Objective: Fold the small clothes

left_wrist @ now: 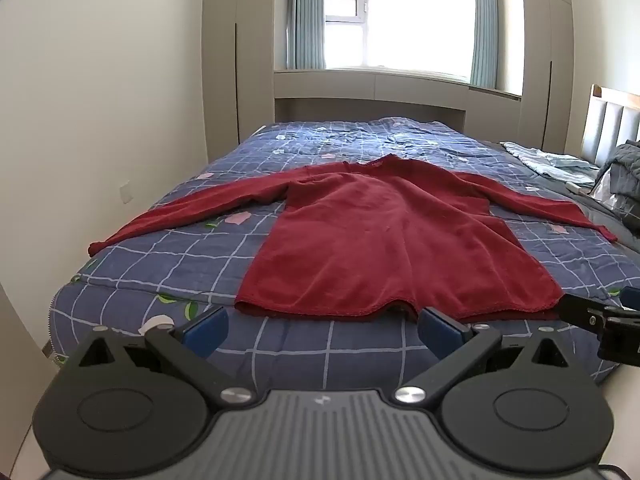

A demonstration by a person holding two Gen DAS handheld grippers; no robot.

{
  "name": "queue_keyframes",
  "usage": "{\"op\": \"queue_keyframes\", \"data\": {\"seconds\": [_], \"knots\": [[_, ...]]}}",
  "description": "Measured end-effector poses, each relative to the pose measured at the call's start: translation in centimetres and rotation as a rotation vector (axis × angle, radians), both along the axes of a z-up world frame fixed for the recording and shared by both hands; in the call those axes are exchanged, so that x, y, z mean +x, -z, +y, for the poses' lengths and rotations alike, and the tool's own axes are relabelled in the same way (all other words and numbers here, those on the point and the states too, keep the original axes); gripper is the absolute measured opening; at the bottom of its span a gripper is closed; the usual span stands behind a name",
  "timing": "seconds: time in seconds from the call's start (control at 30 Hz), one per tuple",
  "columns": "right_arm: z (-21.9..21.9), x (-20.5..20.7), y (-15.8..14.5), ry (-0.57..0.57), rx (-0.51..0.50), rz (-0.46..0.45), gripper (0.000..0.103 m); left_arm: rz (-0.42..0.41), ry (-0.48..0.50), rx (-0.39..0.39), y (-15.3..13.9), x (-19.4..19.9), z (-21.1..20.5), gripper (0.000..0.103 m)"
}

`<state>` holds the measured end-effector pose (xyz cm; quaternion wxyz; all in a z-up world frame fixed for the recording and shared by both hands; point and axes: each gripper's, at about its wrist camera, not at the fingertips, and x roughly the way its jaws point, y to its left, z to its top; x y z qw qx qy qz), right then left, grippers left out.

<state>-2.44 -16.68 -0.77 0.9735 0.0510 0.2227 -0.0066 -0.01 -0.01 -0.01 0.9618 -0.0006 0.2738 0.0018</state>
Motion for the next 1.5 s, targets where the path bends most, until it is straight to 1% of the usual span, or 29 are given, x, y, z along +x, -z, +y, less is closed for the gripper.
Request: {"op": "queue_keyframes", "data": {"seconds": [0.33,0.37,0.57,0.63,0.8,1.1,1.37,1.5], "knots": [[0.05,-0.01,-0.05,0.0,0.0,0.006,0.103,-0.001,0.002,-0.002,-0.02,-0.06,0.31,0.103],[0.03,-0.03,-0.06,0.0,0.0,0.006,0.103,0.0,0.001,0.009,0.0,-0.02,-0.01,0.103],[-0.09,-0.16,-0.05,-0.001,0.001,0.006,0.103,0.0,-0.001,0.012,0.01,-0.01,-0.04,0.103],[-0.4,-0.87,-0.13,0.0,0.001,0.006,0.103,0.0,0.0,0.013,0.01,-0.01,-0.05,0.103],[-0.05,-0.68,-0.07,0.0,0.001,0.004,0.103,0.0,0.0,0.014,0.01,-0.01,-0.06,0.103],[-0.73,-0.69,-0.18,0.004,0.002,0.004,0.103,-0.002,0.0,0.017,0.03,0.06,0.1,0.103],[-0.46,-0.61,-0.12,0.009,0.0,0.003,0.103,-0.005,0.001,0.016,-0.45,0.16,0.52,0.103],[-0.48,-0.65,-0.14,0.009,0.0,0.003,0.103,-0.01,0.002,0.021,-0.49,-0.38,0.48,0.103]]}}
